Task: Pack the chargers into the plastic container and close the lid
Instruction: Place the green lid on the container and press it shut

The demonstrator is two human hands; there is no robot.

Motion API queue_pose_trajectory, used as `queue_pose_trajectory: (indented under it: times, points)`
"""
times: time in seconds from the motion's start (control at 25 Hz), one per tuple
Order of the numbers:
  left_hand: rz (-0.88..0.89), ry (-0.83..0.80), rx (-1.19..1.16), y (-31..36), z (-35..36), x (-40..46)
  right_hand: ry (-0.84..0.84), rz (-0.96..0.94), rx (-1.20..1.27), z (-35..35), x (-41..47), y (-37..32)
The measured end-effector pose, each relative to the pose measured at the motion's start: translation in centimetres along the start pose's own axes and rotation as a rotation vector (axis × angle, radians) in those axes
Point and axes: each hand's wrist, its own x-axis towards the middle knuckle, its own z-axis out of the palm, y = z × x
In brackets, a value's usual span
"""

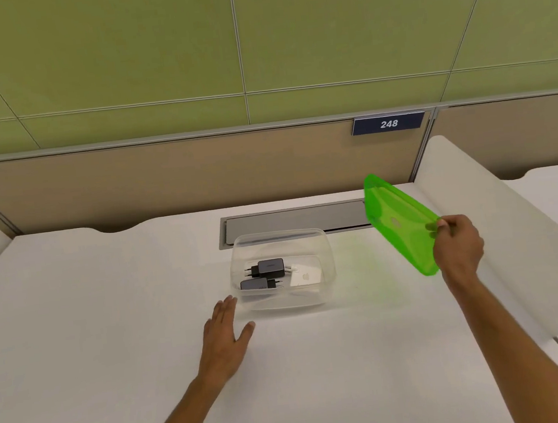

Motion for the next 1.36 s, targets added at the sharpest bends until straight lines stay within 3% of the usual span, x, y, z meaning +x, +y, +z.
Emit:
queue_pose_trajectory:
  times: [0.12,0.28,0.56,0.64,0.76,0.88,0.96,1.08,1.36]
  points:
    - [-0.008,0.067,-0.150,1.9,-0.9,0.9,-0.075,-0.012,0.206,0.2,-0.5,-3.1]
    - [-0.078,0.087,-0.388,4.5,-2.0,2.7,-0.329,0.000,0.514,1.0,-1.4,-7.3]
    - [-0.198,0.132,-0.752,6.7,-3.1,6.6,-0.678,0.057,0.572,4.8,-5.1,-12.0]
    - [-0.204,0.182,-0.773,6.8,-2.9,6.9,-0.697,0.146,0.619,6.3,-5.7,-12.5]
    - [-0.291,0.283,-0.740,6.4,-2.6,7.1,-0.513,0.262,0.679,8.6,-6.3,-12.2]
    - [-0.308,0.361,-0.687,6.0,-2.5,7.3,-0.433,0.268,0.635,10.8,-7.4,-11.3]
    - [-0.290,0.374,-0.631,5.6,-2.6,7.6,-0.523,0.226,0.600,12.0,-8.1,-10.7]
    - [-0.273,0.310,-0.554,4.9,-2.6,8.0,-0.635,0.137,0.421,13.5,-8.5,-9.3]
    - [-0.257,0.167,-0.392,3.6,-1.3,8.1,-0.650,-0.034,-0.049,16.1,-8.3,-5.8]
